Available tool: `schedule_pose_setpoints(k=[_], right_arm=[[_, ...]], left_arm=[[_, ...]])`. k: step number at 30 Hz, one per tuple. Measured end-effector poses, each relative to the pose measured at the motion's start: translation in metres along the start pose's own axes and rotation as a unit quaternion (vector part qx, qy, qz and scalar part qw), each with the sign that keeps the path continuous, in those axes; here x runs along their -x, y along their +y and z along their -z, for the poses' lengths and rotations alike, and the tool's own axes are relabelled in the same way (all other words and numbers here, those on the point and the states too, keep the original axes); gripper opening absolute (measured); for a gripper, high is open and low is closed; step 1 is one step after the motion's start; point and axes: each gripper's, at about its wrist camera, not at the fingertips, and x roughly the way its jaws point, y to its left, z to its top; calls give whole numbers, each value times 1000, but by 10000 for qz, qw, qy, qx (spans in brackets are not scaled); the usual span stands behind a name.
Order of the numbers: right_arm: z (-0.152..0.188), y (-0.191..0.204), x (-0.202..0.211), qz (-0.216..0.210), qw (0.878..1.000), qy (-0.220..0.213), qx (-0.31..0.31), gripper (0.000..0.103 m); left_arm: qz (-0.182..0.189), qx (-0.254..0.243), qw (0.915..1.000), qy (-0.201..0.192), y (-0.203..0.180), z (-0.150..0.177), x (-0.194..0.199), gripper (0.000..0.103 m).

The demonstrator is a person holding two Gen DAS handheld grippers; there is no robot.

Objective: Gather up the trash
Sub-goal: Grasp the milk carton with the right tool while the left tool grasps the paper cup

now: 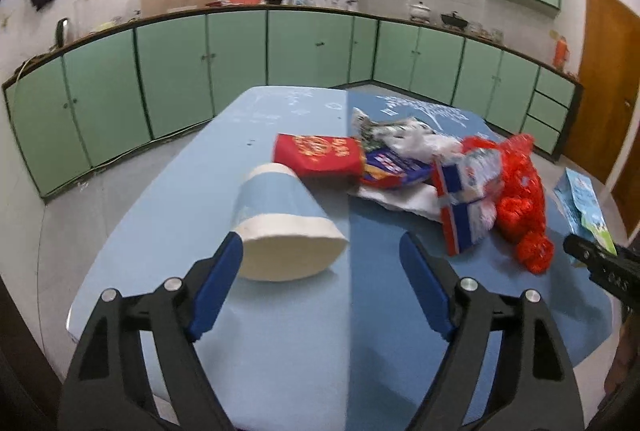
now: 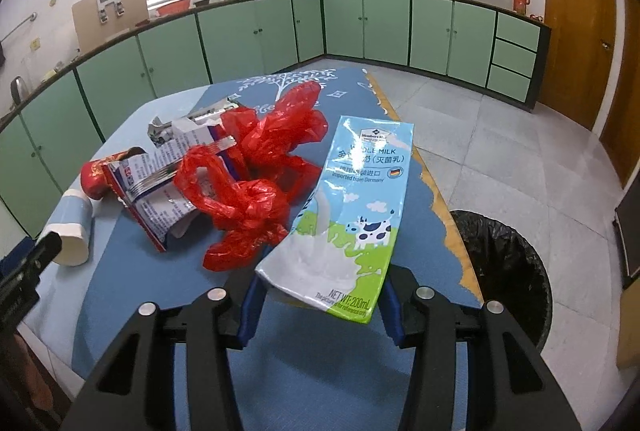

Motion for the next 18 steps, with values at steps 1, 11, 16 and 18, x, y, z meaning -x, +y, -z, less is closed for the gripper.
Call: schedule_pose_setpoints(k=[1,11,16,18], right_arm=[[0,0,0,3,10000,-7,0,49],[-2,-2,3,42,9999,-84,36,49],[-3,0,2,69,9999,-107,60,49],[-4,-1,2,74,9999,-105,64,48]], left_arm=[[70,-4,10000,63,-2,1,-3,76],[89,289,9990,331,4,-1,-36,70],[58,625,9970,445,16,-6,-51,51],[70,752,9959,494,22,-7,-53,42]])
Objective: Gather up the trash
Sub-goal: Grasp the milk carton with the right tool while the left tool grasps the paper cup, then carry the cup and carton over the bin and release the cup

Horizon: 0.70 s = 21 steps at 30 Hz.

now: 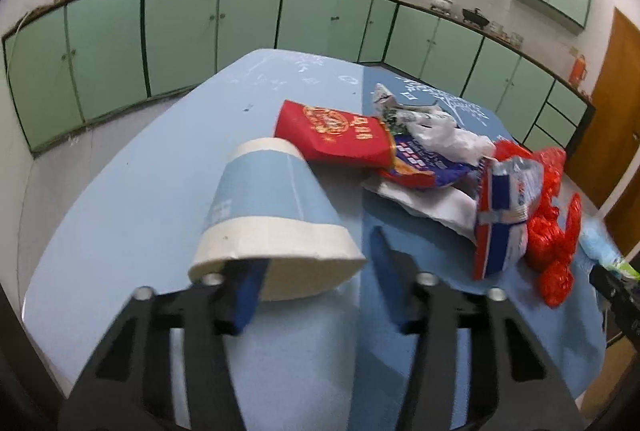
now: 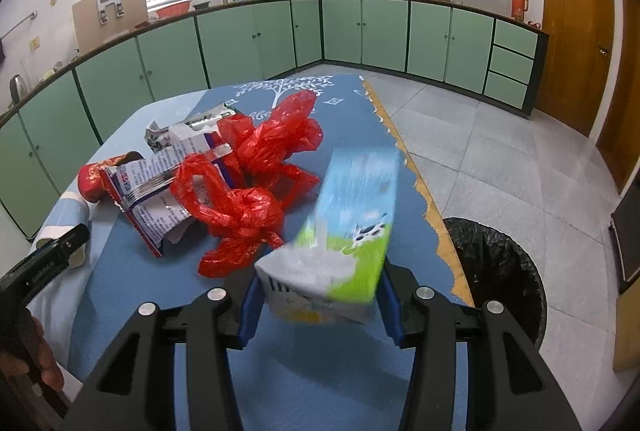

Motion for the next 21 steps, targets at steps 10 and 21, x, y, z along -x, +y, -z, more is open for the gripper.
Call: schedule_pose_setpoints(k=[10,21], right_arm=[[0,-2,1,-83,10000,13,13,48],[-3,-21,24,-65,9996,-248,-133,48]], left_arm=[[159,58,9996,-220,2,-5,18,4],[490,-300,9955,-747,-33,-14,63,4]])
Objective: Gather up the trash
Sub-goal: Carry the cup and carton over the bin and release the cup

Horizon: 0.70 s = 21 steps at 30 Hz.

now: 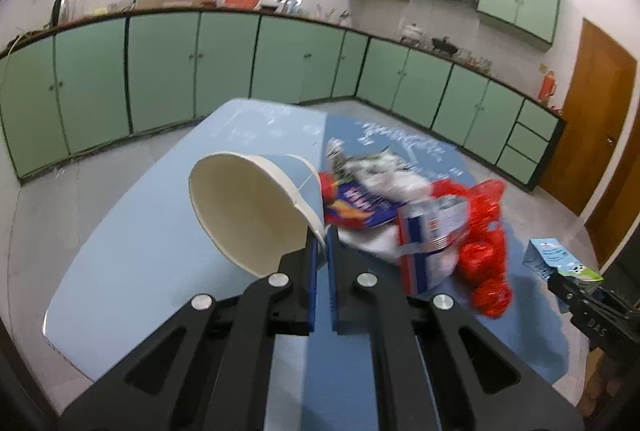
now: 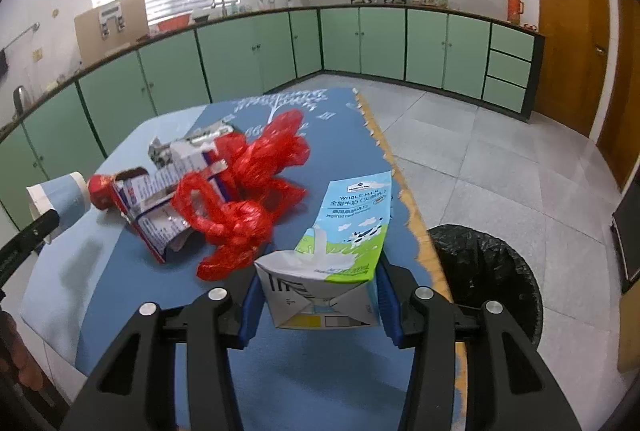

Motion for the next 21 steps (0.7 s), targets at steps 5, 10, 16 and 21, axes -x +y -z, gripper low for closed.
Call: schedule_pose_setpoints(k=[5,10,16,21], right_arm=[[-8,-20,17,118,9995,-239,-161,48],[-15,-51,37,340,9973,-486,-434,48],[-17,-95,56,749,9918,-734,-736,48],[-14,-132,61,1083,9860,-801,-987,48]], left_arm=[[383,-287,9987,-174,-34,-9,11,4],[1075,-621,9921,-161,-86,-14,10,4],[1864,-958,9778,-61,-155,-12,-2,4],[2427,-1265,9617,167,-214,1,-21,4]])
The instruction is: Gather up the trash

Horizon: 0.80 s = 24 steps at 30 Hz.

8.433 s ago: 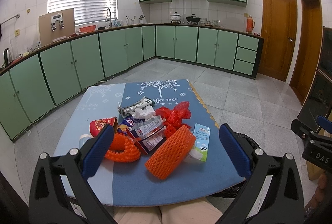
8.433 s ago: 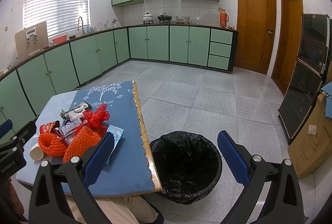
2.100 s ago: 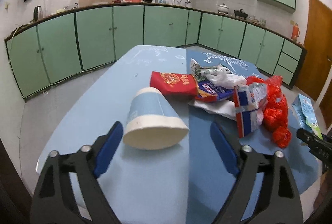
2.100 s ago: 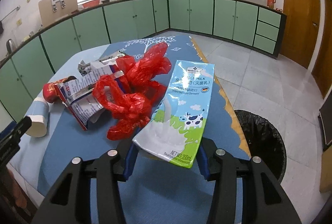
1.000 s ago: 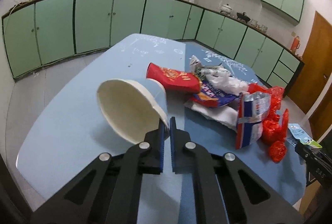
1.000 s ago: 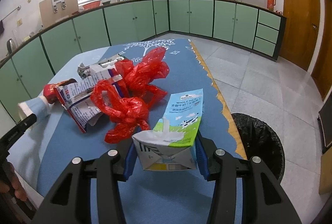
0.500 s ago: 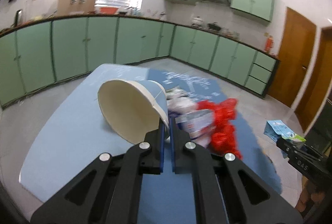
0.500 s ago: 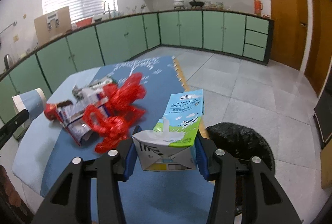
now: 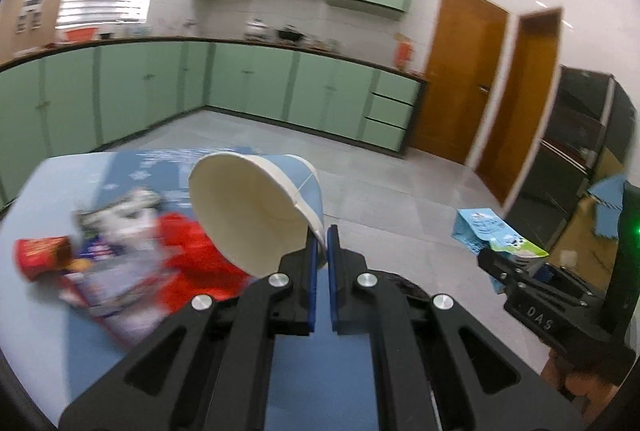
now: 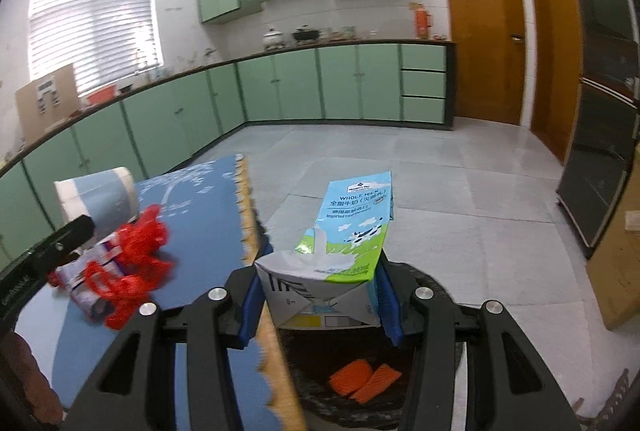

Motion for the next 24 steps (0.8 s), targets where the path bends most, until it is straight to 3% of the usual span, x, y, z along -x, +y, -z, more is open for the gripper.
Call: schedule_pose_setpoints(k=[7,14,15,19,24], right_arm=[[11,-48,-17,385,9985,240,-321,48],[24,-75,-47,558,9961,541,-425,48],[25,-78,-53,555,9957,596,-451,48],[26,-86,-71,521,9946,744,-497,48],[26,-82,-86,477,9946,822,-429,48]], left_arm=[[833,-259,9939,679,-54,8,-74,4],[1107,-363,9849,1284,-77,20,-136,6],[1101,-388,9845,1306,-78,21,-140,8],[1079,-371,9854,1266,-68,17,-138,44],[914,-317,9885,1161,-59,11,-132,45]])
